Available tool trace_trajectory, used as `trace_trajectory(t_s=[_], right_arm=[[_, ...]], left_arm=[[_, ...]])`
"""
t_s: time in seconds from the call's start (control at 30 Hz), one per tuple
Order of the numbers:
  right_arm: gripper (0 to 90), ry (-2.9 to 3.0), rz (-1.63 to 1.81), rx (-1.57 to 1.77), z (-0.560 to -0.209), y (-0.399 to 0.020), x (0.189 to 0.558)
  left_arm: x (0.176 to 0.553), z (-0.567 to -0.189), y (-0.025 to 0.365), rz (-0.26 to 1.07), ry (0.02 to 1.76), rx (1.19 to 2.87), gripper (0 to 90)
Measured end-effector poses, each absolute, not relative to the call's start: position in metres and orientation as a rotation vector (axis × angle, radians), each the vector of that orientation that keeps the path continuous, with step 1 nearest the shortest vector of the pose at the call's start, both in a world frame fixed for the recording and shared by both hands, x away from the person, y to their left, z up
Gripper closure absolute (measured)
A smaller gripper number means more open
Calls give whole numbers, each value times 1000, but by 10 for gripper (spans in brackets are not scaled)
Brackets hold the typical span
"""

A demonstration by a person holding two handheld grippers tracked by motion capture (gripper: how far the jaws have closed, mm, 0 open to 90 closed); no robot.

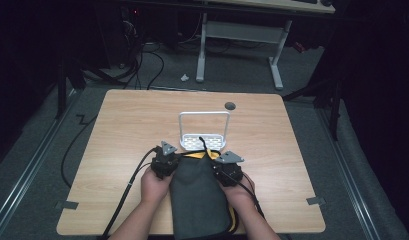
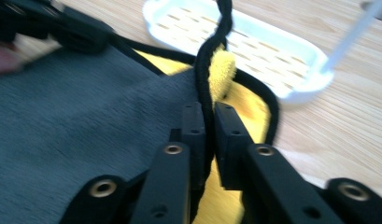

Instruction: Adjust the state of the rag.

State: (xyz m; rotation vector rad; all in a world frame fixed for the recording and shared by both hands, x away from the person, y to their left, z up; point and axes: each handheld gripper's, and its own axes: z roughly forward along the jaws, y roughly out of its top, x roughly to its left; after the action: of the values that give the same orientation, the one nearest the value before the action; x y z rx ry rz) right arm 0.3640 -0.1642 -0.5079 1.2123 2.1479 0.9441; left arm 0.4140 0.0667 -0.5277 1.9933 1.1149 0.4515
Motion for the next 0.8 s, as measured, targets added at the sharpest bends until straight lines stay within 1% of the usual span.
trace_trajectory(t_s=[0.13,0.23,0.33,0.43,0.47,0.5,0.53,0.6,0.63,0.7,0.73,0.77,0.8], right_arm=[[853,2124,923,1261,-510,-183,359],[825,2123,887,1296,-518,-193,357],[766,2130,880,1329,-526,-200,355],[698,2113,913,1340,-523,-202,352],[676,2105,923,1329,-521,-202,352],[672,2100,933,1325,-519,-201,352],[669,2096,943,1321,-517,-200,352],[665,2091,954,1303,-512,-197,356],[665,2085,958,1305,-510,-195,358],[665,2082,957,1306,-507,-193,364],[665,2080,955,1301,-506,-192,367],[665,2081,960,1306,-506,-191,370],[664,2085,960,1306,-505,-190,374]], left_arm=[[413,-525,76,476,1134,1926,900],[408,-524,82,497,1137,1866,900],[408,-526,82,489,1143,1883,900],[408,-525,81,446,1144,1859,900],[410,-525,79,406,1134,1858,874],[411,-525,76,385,1119,1854,774],[413,-524,73,382,1096,1866,715],[420,-526,67,364,1099,1914,637],[423,-527,64,363,1102,1932,616],[426,-528,60,377,1104,1948,610],[429,-529,58,361,1114,1963,618],[430,-531,56,363,1118,1991,666],[429,-532,55,405,1103,2005,714]])
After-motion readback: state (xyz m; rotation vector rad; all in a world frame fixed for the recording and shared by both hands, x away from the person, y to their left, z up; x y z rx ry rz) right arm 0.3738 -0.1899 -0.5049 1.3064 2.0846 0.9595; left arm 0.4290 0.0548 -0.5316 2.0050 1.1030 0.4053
